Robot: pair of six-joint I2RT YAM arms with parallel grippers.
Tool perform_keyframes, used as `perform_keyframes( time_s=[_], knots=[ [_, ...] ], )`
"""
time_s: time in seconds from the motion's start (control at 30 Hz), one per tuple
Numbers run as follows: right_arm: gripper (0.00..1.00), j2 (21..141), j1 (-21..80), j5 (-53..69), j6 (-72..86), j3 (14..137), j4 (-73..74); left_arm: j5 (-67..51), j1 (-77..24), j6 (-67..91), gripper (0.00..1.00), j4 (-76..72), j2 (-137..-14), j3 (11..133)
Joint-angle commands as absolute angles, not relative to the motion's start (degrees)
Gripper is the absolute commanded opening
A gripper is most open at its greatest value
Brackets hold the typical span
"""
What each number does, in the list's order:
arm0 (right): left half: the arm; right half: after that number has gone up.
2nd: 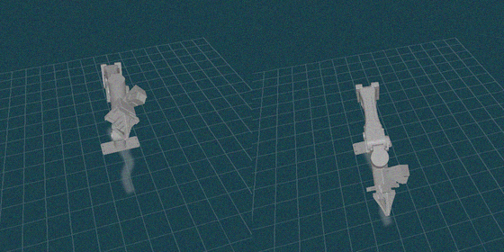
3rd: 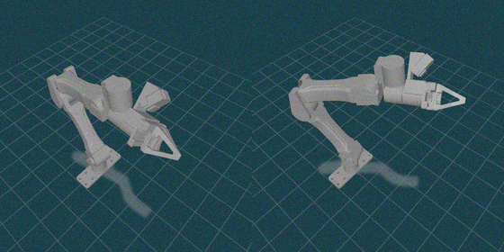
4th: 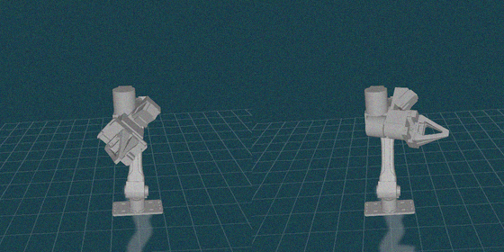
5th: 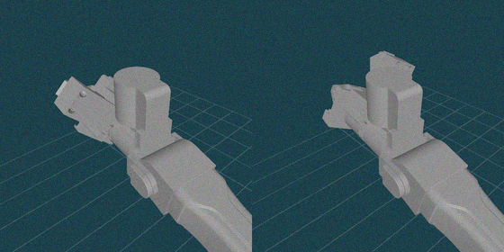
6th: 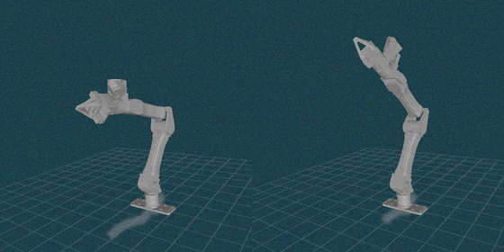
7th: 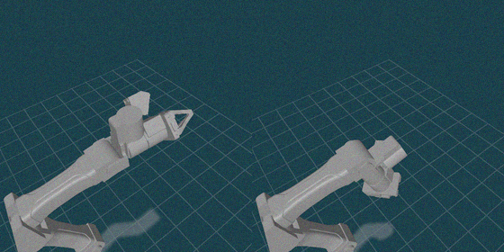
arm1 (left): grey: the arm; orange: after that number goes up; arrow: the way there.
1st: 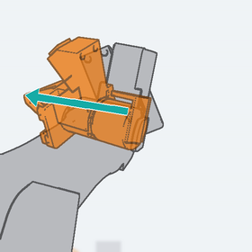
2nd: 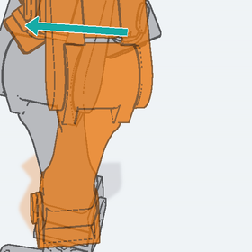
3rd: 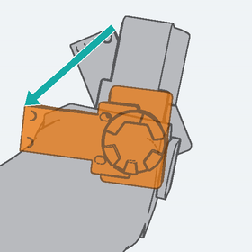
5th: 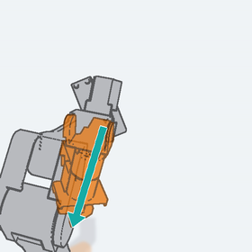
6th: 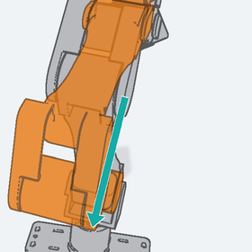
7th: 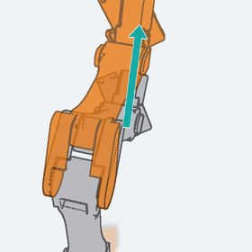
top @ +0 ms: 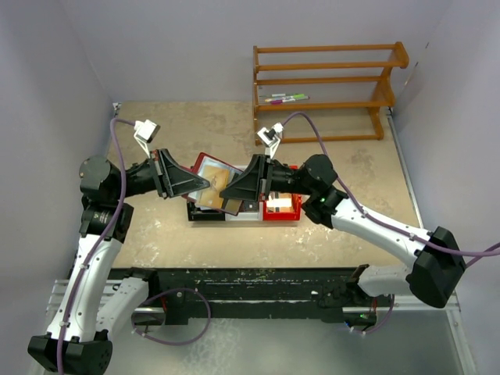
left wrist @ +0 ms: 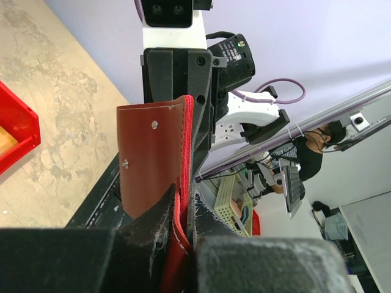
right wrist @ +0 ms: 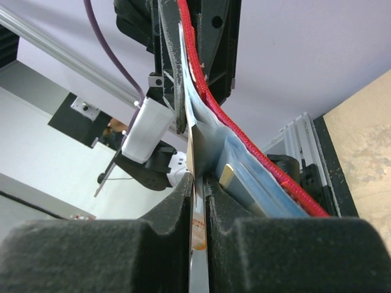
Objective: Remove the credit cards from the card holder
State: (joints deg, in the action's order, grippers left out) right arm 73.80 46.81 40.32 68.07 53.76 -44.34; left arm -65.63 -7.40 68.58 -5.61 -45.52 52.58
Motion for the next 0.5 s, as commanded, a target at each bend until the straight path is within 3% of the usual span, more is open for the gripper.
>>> perform_keyframes(
  time_s=[0.0,0.27,0.47],
  knots=[
    [0.11,72.40,45.86,40.59,69.99,54.16,-51.63,-65.95,-7.29,69.70,0.00,-8.53,-44.69,53.22],
    [0.23,71.60,45.02,40.67,70.60,54.22,-52.03,-66.01,-7.29,69.66,0.00,-8.61,-44.81,53.11],
    [0.12,72.85,44.59,40.65,71.37,55.26,-52.63,-66.00,-7.30,69.55,0.00,-8.36,-44.58,53.17]
  ],
)
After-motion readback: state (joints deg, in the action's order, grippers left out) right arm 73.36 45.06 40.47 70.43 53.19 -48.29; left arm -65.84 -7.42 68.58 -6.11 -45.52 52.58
